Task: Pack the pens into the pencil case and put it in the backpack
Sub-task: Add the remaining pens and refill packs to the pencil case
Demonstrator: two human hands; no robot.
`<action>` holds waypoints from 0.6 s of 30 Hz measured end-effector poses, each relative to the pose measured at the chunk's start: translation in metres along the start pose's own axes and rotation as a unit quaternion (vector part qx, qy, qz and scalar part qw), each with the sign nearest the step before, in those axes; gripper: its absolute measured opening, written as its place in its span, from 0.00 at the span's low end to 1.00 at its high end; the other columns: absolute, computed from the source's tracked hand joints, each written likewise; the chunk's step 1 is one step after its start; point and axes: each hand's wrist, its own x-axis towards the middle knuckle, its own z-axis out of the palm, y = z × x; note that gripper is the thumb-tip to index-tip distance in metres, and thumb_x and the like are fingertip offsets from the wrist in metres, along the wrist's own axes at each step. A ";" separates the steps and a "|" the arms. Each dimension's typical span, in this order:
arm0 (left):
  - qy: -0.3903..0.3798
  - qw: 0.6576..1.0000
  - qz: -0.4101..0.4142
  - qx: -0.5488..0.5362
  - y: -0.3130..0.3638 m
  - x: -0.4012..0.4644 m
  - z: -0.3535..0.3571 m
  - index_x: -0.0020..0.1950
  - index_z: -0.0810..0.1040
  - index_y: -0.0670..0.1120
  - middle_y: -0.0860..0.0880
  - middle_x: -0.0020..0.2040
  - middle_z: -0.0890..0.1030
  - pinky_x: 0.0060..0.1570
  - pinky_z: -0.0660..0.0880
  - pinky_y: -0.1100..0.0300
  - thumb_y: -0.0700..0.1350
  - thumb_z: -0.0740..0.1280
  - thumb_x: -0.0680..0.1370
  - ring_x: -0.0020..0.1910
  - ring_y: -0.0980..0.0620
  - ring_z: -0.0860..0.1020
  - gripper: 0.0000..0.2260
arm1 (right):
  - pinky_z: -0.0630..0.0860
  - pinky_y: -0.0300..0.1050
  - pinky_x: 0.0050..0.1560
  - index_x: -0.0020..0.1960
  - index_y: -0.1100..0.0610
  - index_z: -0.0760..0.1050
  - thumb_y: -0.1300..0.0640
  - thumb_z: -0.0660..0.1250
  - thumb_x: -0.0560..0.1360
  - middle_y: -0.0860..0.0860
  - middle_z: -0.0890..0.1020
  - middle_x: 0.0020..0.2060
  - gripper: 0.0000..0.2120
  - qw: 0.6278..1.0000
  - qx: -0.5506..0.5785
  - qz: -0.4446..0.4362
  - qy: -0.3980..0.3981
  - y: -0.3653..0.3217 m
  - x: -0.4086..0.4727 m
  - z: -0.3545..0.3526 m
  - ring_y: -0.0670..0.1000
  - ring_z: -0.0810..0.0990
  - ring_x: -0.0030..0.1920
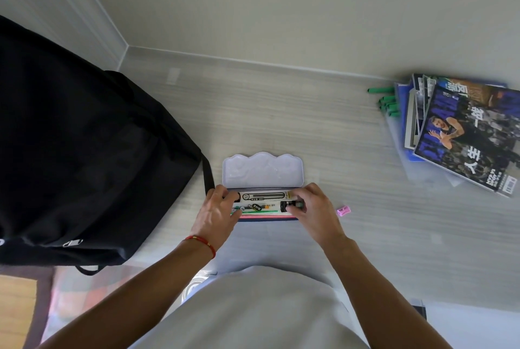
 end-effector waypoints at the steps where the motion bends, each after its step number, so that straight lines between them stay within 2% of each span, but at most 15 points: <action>1: 0.002 1.000 0.000 -0.002 0.000 0.000 0.000 0.61 0.77 0.43 0.44 0.58 0.76 0.59 0.78 0.54 0.44 0.71 0.76 0.58 0.47 0.74 0.14 | 0.80 0.48 0.48 0.56 0.58 0.82 0.60 0.76 0.72 0.53 0.78 0.48 0.13 1.000 0.007 0.002 0.013 -0.001 0.000 -0.001 0.53 0.82 0.43; 3: 0.006 1.000 -0.002 -0.008 0.000 0.000 0.000 0.60 0.78 0.42 0.44 0.57 0.76 0.58 0.78 0.55 0.44 0.71 0.76 0.57 0.47 0.74 0.13 | 0.80 0.49 0.45 0.53 0.59 0.82 0.61 0.76 0.72 0.53 0.78 0.46 0.10 0.997 0.012 0.028 0.072 0.005 -0.002 -0.006 0.53 0.81 0.39; 5: 0.008 1.000 -0.002 -0.012 0.000 0.001 0.000 0.59 0.78 0.42 0.44 0.56 0.76 0.57 0.78 0.55 0.44 0.72 0.76 0.56 0.47 0.74 0.13 | 0.80 0.52 0.44 0.54 0.59 0.81 0.62 0.74 0.73 0.56 0.78 0.49 0.10 0.987 -0.021 0.094 0.128 0.019 -0.010 -0.015 0.58 0.81 0.44; 7: 0.008 1.000 -0.001 -0.014 0.000 0.002 0.000 0.59 0.78 0.42 0.44 0.56 0.76 0.57 0.78 0.54 0.44 0.72 0.76 0.56 0.46 0.74 0.13 | 0.79 0.55 0.46 0.58 0.59 0.79 0.60 0.73 0.74 0.59 0.77 0.53 0.13 0.972 -0.102 0.162 0.139 0.032 -0.019 -0.022 0.63 0.78 0.51; 10: 0.016 1.000 0.000 -0.024 0.000 0.003 0.000 0.57 0.78 0.41 0.43 0.54 0.76 0.56 0.78 0.51 0.43 0.72 0.76 0.54 0.45 0.75 0.12 | 0.79 0.56 0.47 0.61 0.58 0.75 0.53 0.73 0.75 0.60 0.76 0.55 0.18 0.959 -0.157 0.209 0.113 0.044 -0.031 -0.024 0.62 0.76 0.54; 11: 0.020 0.999 0.002 -0.026 0.000 0.004 -0.001 0.57 0.78 0.41 0.43 0.54 0.76 0.55 0.78 0.51 0.42 0.72 0.75 0.54 0.45 0.75 0.12 | 0.79 0.56 0.48 0.61 0.59 0.75 0.53 0.73 0.75 0.60 0.75 0.56 0.18 0.961 -0.142 0.209 0.109 0.046 -0.034 -0.023 0.61 0.76 0.54; 14: 0.029 0.999 0.004 -0.027 0.000 0.003 -0.001 0.57 0.77 0.43 0.44 0.54 0.76 0.52 0.79 0.52 0.43 0.71 0.76 0.54 0.45 0.75 0.11 | 0.80 0.54 0.50 0.61 0.61 0.76 0.63 0.70 0.77 0.61 0.76 0.54 0.13 0.975 -0.087 0.174 0.111 0.050 -0.037 -0.021 0.60 0.78 0.51; 16: 0.031 0.999 0.006 -0.034 0.001 0.003 -0.002 0.57 0.77 0.43 0.44 0.55 0.76 0.52 0.80 0.52 0.43 0.71 0.76 0.54 0.45 0.75 0.11 | 0.80 0.52 0.47 0.58 0.61 0.78 0.65 0.69 0.77 0.60 0.77 0.51 0.10 0.981 -0.055 0.151 0.110 0.049 -0.036 -0.022 0.59 0.80 0.47; 18: 0.030 0.999 0.008 -0.035 0.001 0.002 -0.002 0.58 0.76 0.43 0.44 0.56 0.76 0.51 0.80 0.52 0.42 0.71 0.76 0.55 0.46 0.75 0.11 | 0.79 0.45 0.44 0.57 0.60 0.78 0.65 0.71 0.76 0.56 0.77 0.49 0.10 0.988 -0.018 0.108 0.106 0.042 -0.030 -0.022 0.55 0.81 0.44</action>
